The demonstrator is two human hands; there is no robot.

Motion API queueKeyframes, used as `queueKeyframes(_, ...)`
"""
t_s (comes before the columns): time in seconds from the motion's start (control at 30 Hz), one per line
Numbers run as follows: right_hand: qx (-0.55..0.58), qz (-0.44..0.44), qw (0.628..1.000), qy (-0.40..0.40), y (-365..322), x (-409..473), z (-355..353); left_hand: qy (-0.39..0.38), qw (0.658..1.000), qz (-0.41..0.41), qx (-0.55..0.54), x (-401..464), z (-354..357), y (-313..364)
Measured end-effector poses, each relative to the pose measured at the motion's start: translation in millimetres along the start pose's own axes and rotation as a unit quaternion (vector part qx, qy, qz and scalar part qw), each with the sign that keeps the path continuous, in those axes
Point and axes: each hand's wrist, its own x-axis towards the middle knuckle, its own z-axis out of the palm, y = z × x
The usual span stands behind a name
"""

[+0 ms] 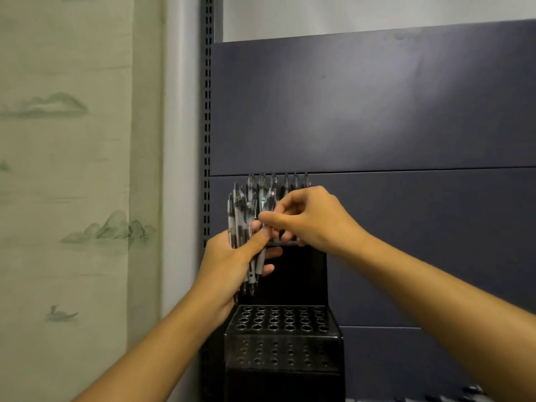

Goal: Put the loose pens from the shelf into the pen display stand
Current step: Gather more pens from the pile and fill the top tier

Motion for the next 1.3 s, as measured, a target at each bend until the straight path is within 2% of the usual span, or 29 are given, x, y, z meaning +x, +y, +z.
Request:
queueKeyframes(0.23,0.015,0.029,0.999,0.041,8.7,-1.6,1.7,0.041,0.998,-0.002,-0.045,-3.4,6.6,-7.8)
queueKeyframes(0.4,0.071,0.017,0.996,0.045,3.4,4.0,-1.6,0.053,0.997,-0.01,-0.059,-1.8,-1.3,-11.5)
queueKeyframes(0.6,0.098,-0.029,0.987,0.125,-4.5,43.1,-28.6,0.055,0.996,-0.025,-0.066,-0.3,-19.3,-16.9)
queueKeyframes(0.73,0.089,-0.029,0.982,0.161,2.4,66.8,-42.5,0.056,0.996,-0.027,-0.058,0.4,-26.8,-18.5)
queueKeyframes(1.03,0.041,-0.014,0.993,0.114,33.0,70.7,-26.9,0.054,0.997,-0.031,-0.048,-0.3,-31.1,-16.3)
queueKeyframes(1.2,0.002,0.017,0.998,0.056,36.2,67.0,-19.7,0.057,0.996,-0.035,-0.054,-0.4,-29.7,-17.0)
queueKeyframes(1.3,-0.036,0.013,0.998,0.058,36.4,67.0,-17.7,0.054,0.996,-0.036,-0.06,-1.0,-28.3,-17.4)
